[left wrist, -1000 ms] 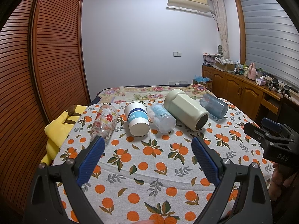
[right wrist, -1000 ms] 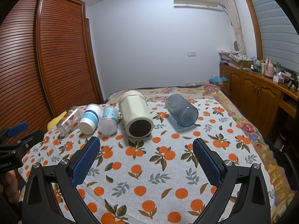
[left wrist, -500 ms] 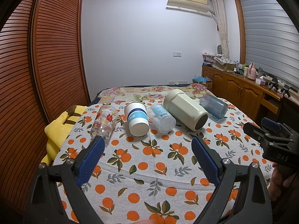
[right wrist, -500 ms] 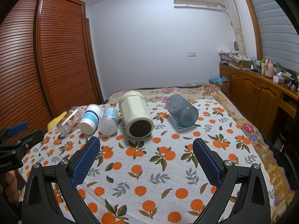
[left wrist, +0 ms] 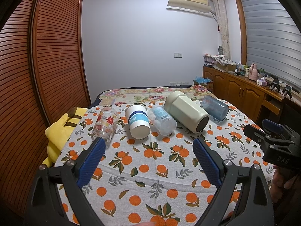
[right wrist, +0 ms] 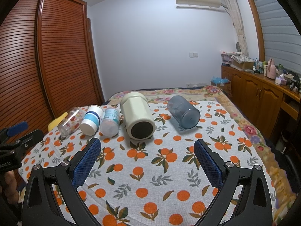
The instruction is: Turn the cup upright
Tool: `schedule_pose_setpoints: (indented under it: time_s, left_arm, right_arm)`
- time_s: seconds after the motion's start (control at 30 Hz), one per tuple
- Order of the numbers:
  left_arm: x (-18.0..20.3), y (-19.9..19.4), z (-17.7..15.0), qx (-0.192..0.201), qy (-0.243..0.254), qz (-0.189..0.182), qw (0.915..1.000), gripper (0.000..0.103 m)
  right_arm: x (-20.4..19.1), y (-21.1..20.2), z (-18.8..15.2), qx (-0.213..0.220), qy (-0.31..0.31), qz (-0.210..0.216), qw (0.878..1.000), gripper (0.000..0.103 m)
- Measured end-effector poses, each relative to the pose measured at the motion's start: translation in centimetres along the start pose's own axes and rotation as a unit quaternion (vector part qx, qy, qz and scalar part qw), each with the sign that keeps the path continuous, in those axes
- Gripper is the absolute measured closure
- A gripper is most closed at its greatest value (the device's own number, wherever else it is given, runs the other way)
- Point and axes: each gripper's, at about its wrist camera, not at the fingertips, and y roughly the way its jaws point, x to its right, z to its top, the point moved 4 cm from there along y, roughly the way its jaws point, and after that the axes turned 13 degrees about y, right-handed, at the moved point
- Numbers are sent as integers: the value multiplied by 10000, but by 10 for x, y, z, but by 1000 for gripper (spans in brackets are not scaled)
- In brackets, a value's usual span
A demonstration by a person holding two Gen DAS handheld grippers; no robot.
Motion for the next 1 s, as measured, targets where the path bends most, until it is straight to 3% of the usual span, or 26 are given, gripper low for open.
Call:
schedule_pose_setpoints:
  time_s: [0.47,1.0]
  left_arm:
    - [-5,-5,7,-57,-16,9,10000,8]
    - [-49,42,-3,-545,259,-172,9980,8]
  right_arm:
    - [-4,0,0,-55,-12,10,10000,2]
    - [-25,38,0,-353,-219,199,9989,3]
